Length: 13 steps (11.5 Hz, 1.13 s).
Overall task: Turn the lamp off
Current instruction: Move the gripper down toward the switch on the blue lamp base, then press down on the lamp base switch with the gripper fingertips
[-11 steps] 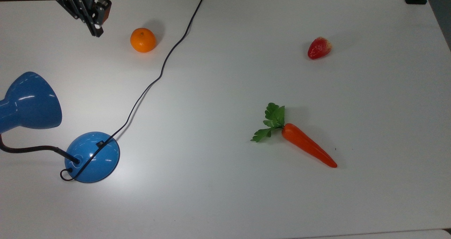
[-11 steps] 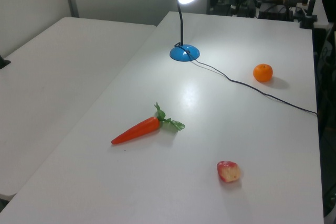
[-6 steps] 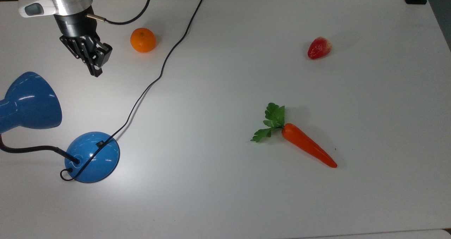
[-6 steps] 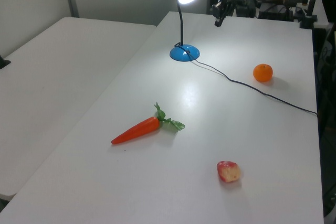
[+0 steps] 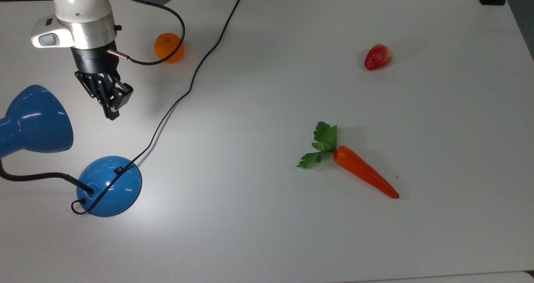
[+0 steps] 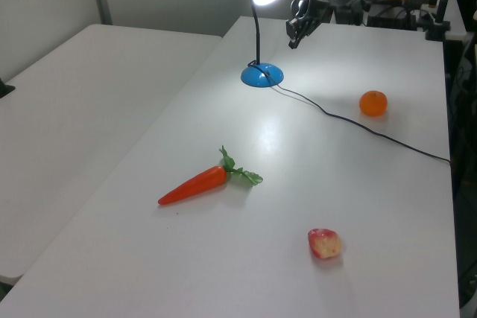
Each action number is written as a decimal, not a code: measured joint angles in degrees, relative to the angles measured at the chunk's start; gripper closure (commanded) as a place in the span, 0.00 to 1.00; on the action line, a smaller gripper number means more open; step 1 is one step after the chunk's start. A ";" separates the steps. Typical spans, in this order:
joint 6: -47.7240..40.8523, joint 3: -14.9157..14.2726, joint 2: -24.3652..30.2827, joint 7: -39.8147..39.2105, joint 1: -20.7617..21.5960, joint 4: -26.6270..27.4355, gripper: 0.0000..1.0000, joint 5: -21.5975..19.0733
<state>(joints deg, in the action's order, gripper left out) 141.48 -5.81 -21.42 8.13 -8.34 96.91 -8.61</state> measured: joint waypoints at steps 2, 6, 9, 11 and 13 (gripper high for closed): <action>3.58 0.01 -2.21 0.95 0.98 -0.13 0.89 0.00; 8.45 0.00 -5.23 2.61 1.57 -0.95 0.89 0.00; 12.53 -0.05 -7.61 3.42 1.62 -1.51 0.89 0.00; 12.97 -0.11 -9.78 3.55 1.62 -3.34 0.89 0.00; 12.98 -0.18 -10.87 3.57 1.61 -4.40 0.89 0.00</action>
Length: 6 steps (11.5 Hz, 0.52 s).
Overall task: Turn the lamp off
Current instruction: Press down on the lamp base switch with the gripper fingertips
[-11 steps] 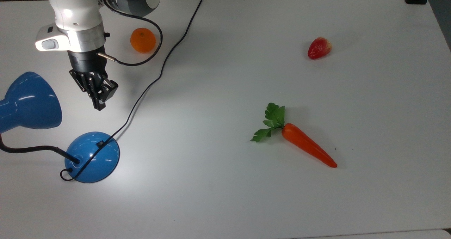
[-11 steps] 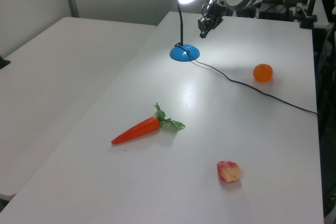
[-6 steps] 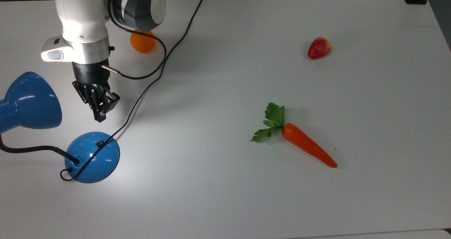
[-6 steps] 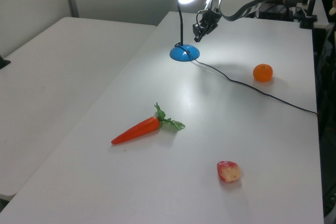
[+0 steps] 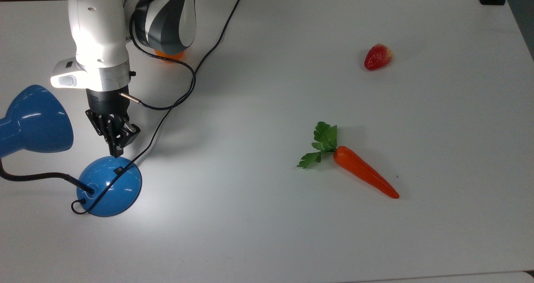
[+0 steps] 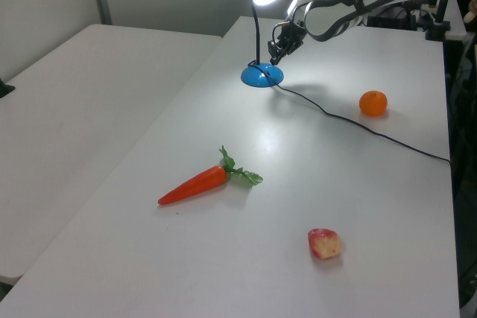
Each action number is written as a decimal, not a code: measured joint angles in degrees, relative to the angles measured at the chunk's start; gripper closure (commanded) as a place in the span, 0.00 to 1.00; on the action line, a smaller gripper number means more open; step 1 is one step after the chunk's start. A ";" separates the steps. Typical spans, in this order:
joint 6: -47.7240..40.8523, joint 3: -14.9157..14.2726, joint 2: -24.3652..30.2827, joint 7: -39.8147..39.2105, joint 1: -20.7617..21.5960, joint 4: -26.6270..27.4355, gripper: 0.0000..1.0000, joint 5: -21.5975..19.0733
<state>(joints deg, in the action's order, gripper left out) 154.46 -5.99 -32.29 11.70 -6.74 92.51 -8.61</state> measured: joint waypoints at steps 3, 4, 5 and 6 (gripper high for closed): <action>2.32 0.00 -2.05 0.47 0.03 -1.04 0.89 0.00; 2.87 0.00 -2.88 0.75 0.04 -1.50 0.89 0.00; 2.99 0.00 -3.63 0.84 0.04 -1.94 0.89 0.02; 3.05 0.00 -4.18 0.85 0.05 -2.29 0.89 0.03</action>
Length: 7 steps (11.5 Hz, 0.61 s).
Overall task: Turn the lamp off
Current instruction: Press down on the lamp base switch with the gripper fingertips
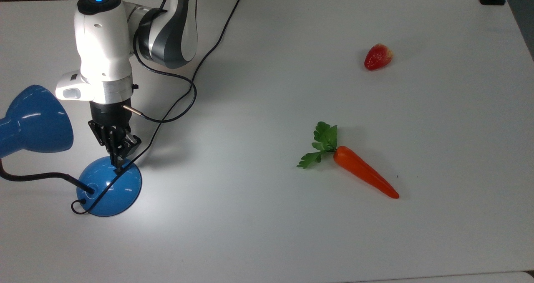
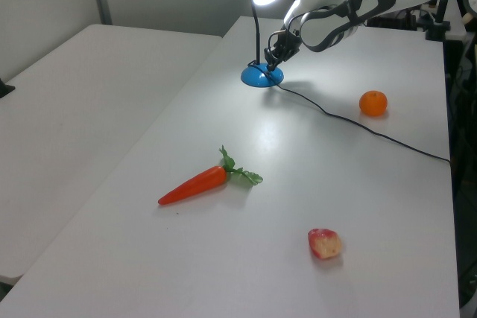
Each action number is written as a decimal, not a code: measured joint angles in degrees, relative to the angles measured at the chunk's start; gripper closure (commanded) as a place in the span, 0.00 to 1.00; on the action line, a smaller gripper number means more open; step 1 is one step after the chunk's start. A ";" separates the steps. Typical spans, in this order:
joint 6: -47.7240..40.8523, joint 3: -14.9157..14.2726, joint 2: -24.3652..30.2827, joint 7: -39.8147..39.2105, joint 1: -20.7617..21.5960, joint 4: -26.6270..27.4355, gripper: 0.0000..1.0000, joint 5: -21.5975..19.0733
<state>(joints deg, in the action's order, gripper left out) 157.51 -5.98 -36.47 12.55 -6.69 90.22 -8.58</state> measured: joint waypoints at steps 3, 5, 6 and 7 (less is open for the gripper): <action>0.07 0.00 -0.47 0.01 0.01 -0.80 0.89 0.01; 0.07 0.00 -0.87 0.02 0.06 -0.84 0.89 0.01; 0.07 0.00 -1.23 0.02 0.13 -0.86 0.89 0.01; 0.08 0.00 -1.47 0.02 0.21 -0.93 0.89 0.03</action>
